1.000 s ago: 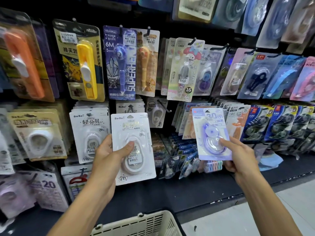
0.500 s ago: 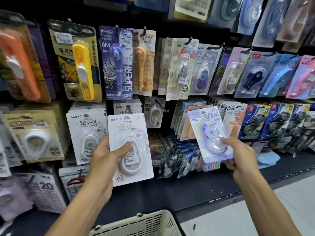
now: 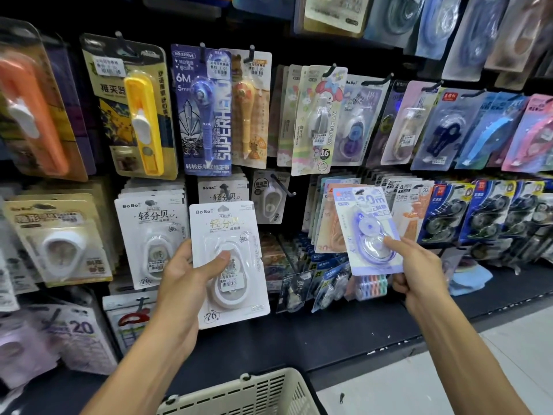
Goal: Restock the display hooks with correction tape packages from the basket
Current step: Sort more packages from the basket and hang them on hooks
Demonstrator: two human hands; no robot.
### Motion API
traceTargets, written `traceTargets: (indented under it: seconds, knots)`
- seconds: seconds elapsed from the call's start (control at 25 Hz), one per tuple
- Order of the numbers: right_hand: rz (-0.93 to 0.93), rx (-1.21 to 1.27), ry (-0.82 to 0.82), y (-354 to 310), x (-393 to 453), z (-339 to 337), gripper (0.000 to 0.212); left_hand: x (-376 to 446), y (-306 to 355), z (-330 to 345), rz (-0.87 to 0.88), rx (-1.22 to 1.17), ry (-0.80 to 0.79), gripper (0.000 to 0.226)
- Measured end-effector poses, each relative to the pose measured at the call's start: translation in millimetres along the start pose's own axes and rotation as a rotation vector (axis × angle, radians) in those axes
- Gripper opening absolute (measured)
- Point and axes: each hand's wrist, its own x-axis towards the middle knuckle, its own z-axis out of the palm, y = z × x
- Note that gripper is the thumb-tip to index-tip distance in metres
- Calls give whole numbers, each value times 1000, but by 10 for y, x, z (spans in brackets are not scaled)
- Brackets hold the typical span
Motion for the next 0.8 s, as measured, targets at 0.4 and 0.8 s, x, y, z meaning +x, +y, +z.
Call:
traceTargets:
  seconds: [0.4, 0.8]
  knots:
    - [-55, -133, -850, 456, -1033, 901, 55, -14, -69, 102, 36, 133, -29, 24]
    - [-139, -87, -628, 383, -1036, 1506, 13, 179, -104, -511, 332, 1318, 13, 64]
